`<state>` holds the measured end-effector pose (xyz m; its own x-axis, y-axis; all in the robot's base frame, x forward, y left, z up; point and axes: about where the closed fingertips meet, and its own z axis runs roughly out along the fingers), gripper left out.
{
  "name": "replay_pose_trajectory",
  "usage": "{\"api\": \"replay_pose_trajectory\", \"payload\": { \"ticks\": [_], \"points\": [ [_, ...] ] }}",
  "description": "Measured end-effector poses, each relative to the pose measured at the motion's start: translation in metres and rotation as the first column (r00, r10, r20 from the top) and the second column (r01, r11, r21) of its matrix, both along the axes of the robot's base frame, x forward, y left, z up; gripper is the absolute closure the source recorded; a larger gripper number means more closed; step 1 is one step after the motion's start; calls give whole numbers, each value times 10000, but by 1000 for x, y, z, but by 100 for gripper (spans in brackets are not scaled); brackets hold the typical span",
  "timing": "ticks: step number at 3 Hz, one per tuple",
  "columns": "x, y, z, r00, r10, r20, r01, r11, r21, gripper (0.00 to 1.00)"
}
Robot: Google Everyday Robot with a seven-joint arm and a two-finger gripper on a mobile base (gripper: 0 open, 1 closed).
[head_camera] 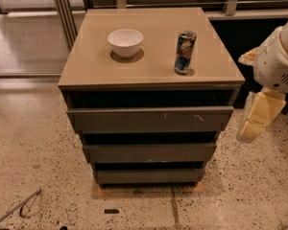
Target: Open bottom drawer
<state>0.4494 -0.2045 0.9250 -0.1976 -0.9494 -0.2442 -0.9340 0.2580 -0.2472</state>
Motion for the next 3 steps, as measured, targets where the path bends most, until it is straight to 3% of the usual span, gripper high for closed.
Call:
{"api": "replay_pose_trajectory", "payload": {
  "ticks": [2, 3],
  "points": [
    [34, 46, -183, 9958, 610, -690, -542, 9938, 972, 0],
    [34, 46, -183, 9957, 610, -690, -542, 9938, 971, 0]
  ]
}}
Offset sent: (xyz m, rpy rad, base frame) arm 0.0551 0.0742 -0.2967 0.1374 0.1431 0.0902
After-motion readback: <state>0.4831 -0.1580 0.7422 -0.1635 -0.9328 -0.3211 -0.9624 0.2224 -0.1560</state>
